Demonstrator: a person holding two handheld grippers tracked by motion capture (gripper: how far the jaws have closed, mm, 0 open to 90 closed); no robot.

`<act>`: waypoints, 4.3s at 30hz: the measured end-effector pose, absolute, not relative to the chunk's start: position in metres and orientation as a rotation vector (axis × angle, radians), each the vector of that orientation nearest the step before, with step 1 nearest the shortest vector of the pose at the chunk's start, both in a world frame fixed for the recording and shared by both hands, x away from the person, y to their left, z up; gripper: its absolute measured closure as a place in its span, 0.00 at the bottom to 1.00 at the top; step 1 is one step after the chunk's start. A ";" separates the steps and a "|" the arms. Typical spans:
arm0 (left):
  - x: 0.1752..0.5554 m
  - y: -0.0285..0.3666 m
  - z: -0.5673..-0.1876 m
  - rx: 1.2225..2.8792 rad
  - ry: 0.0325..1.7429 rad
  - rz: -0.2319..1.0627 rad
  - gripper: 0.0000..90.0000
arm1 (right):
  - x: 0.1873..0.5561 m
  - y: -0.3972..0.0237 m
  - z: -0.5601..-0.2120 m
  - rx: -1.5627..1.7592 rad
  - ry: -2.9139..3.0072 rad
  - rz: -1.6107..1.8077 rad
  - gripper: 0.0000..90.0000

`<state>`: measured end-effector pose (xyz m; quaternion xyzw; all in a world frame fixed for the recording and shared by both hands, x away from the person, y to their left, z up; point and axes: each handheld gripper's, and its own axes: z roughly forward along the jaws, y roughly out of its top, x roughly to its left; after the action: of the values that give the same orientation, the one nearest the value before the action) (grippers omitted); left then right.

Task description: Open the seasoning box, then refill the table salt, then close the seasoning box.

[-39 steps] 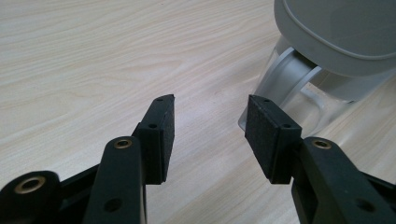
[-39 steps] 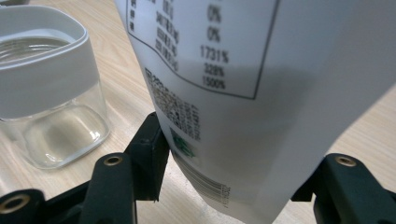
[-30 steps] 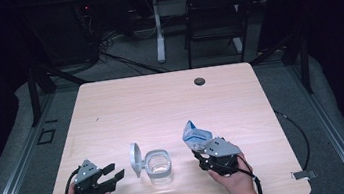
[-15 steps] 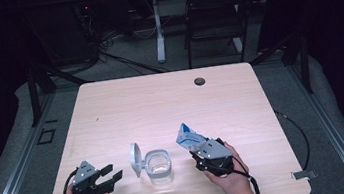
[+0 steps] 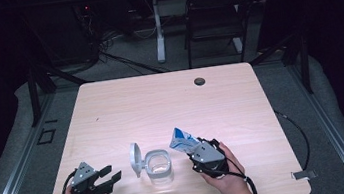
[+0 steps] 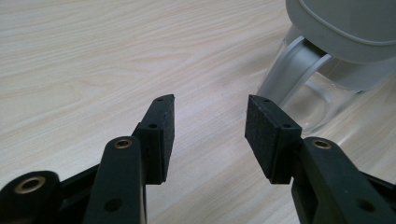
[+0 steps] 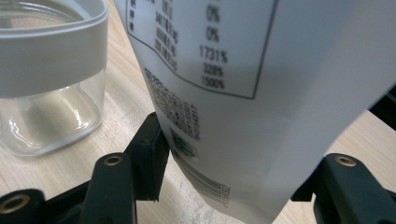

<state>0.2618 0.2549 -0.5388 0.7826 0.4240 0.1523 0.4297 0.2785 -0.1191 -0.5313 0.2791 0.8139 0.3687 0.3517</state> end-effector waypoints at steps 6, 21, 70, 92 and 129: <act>0.262 0.256 -0.539 1.953 1.053 0.383 0.59 | 0.276 -0.114 -0.533 0.671 2.118 0.912 0.48; 0.262 0.256 -0.539 1.945 1.054 0.390 0.59 | 0.274 -0.112 -0.532 0.641 2.122 0.878 0.48; 0.265 0.255 -0.540 1.942 1.053 0.386 0.59 | 0.272 -0.104 -0.530 0.516 2.099 0.710 0.48; 0.264 0.255 -0.538 1.943 1.049 0.385 0.59 | 0.269 -0.093 -0.539 0.393 2.047 0.541 0.48; 0.264 0.255 -0.539 1.944 1.051 0.388 0.59 | 0.274 -0.090 -0.535 0.298 2.027 0.364 0.49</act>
<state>0.2642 0.2549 -0.5387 0.7805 0.4220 0.1559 0.4340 0.2743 -0.0899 -0.5347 0.1234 0.8404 0.1511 0.5057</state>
